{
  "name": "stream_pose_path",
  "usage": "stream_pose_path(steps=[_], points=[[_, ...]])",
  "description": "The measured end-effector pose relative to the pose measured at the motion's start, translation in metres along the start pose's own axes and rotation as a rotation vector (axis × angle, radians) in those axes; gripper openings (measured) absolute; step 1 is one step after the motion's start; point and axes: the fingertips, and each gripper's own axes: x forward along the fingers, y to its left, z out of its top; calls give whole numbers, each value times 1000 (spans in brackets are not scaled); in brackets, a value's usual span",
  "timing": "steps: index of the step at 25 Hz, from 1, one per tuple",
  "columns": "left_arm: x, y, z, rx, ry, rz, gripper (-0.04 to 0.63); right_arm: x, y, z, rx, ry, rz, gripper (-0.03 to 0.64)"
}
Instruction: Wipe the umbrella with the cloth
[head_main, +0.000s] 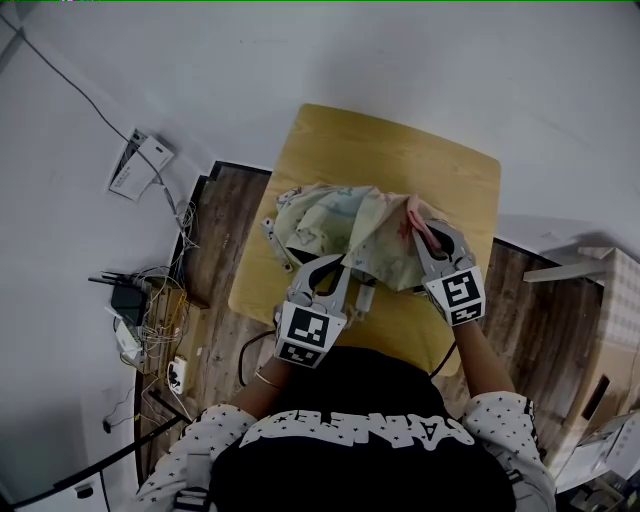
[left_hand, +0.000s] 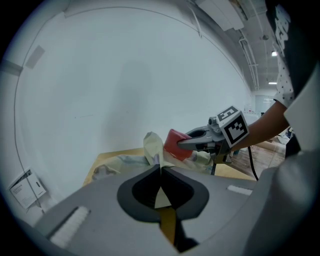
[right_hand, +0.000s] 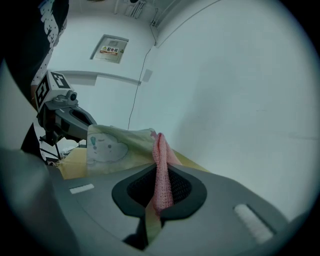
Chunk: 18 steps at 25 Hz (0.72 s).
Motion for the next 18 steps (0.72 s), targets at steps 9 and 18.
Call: stream_pose_path(steps=[9,18], points=[[0,-4,-1,7,0,-17,-3,-7,18,-15,8,39,44,34],[2,-12,0,28,-3,-61,-3,-22,44,-34,25,83,74,34]])
